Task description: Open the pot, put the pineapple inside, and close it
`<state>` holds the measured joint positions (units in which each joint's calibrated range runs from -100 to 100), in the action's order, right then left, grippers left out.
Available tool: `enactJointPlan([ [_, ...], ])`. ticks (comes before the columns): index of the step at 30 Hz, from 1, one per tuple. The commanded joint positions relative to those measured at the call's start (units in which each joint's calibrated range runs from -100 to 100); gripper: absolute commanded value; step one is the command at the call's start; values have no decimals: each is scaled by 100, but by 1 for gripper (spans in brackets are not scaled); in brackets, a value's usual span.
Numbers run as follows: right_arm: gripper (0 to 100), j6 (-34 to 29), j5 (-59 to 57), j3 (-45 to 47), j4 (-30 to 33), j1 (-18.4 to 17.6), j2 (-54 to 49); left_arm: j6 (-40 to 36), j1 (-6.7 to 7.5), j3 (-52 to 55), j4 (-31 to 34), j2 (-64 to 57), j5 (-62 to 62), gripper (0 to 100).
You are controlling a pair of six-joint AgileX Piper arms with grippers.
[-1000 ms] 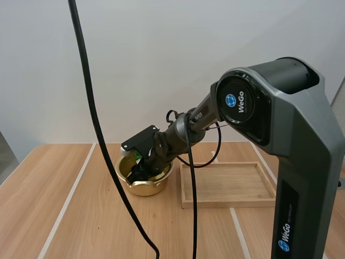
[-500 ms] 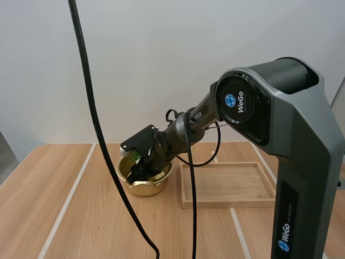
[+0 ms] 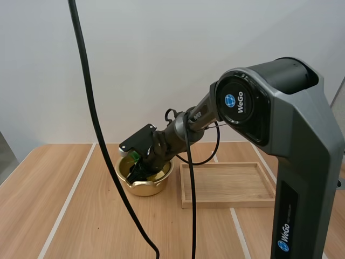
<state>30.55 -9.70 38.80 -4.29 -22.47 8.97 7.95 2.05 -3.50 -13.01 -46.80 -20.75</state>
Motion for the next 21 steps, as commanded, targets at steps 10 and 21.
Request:
enactJointPlan([
  [10, 100, 188, -750, 125, 243, 20, -1291, -37, -5, -36, 2, -35, 63, 0],
  [21, 100, 188, -953, 125, 243, 20, -2096, -37, -5, -36, 2, -35, 63, 0],
])
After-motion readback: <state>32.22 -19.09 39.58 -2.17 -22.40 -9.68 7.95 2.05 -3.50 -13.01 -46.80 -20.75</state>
